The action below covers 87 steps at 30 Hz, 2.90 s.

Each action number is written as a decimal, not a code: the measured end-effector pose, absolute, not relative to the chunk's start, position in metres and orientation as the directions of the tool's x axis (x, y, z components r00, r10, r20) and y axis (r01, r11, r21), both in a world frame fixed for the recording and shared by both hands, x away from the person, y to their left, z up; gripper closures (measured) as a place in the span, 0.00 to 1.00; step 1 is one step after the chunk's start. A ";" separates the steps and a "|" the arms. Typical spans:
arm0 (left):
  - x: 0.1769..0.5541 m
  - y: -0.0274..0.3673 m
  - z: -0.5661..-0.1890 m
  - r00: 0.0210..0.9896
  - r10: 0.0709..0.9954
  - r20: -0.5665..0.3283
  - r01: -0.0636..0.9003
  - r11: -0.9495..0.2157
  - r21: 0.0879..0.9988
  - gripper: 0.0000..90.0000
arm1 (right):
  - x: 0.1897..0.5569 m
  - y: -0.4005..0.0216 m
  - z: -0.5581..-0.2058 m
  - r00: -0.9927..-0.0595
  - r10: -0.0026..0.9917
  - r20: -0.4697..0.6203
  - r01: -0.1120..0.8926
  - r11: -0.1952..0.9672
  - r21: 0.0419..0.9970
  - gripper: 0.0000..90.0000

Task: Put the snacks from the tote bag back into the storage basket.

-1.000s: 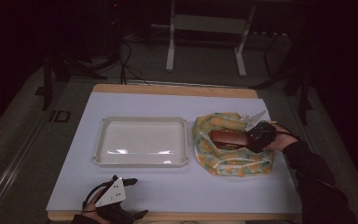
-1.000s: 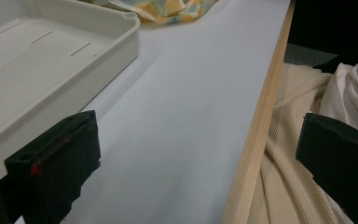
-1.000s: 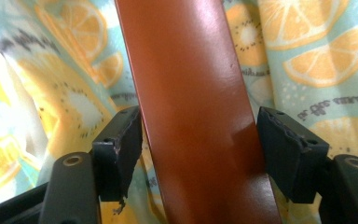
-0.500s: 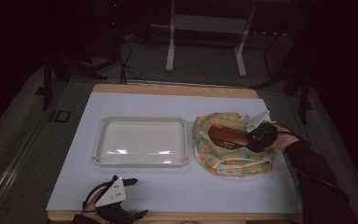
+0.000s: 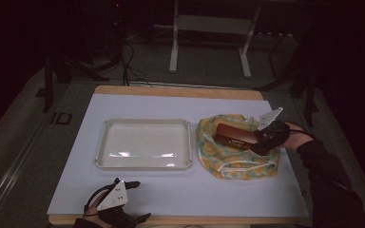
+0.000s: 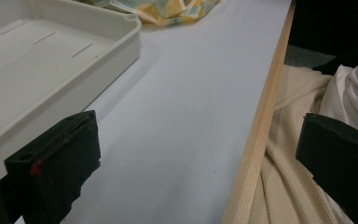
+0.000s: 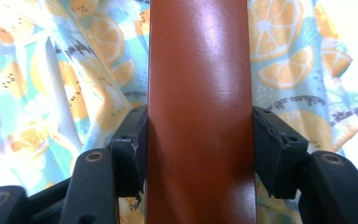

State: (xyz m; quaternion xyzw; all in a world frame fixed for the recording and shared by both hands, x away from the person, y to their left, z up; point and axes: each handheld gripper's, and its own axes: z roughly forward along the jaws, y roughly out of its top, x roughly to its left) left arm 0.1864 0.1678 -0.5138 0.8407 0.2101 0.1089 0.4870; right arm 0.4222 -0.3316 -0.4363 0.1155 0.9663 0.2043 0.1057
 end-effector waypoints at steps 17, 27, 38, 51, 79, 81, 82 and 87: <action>0.186 0.167 -0.514 0.892 0.452 -0.021 0.244 -0.441 0.864 0.00 | 0.417 -0.332 -0.396 -0.946 0.272 -0.178 0.175 0.887 0.428 0.48; 0.186 0.166 -0.514 0.892 0.451 -0.019 0.243 -0.444 0.862 0.00 | 0.413 -0.323 -0.365 -0.943 0.248 -0.221 0.132 0.890 0.436 0.48; 0.185 0.167 -0.514 0.895 0.446 -0.019 0.240 -0.444 0.864 0.00 | 0.411 -0.301 -0.344 -0.946 0.208 -0.249 0.078 0.890 0.448 0.48; 0.185 0.167 -0.514 0.897 0.442 -0.016 0.236 -0.447 0.863 0.00 | 0.408 -0.260 -0.336 -0.958 0.121 -0.260 -0.003 0.903 0.429 0.48; 0.182 0.166 -0.513 0.901 0.433 -0.013 0.227 -0.447 0.865 0.00 | 0.402 -0.168 -0.345 -0.960 -0.072 -0.269 -0.183 0.891 0.415 0.48; 0.182 0.166 -0.513 0.903 0.430 -0.011 0.225 -0.450 0.864 0.00 | 0.403 -0.164 -0.345 -0.960 -0.079 -0.269 -0.191 0.887 0.420 0.48; 0.182 0.166 -0.513 0.903 0.429 -0.011 0.225 -0.451 0.864 0.00 | 0.402 -0.161 -0.345 -0.959 -0.086 -0.271 -0.198 0.887 0.418 0.48; 0.182 0.166 -0.513 0.903 0.429 -0.010 0.224 -0.450 0.865 0.00 | 0.400 -0.149 -0.344 -0.957 -0.109 -0.269 -0.219 0.880 0.422 0.48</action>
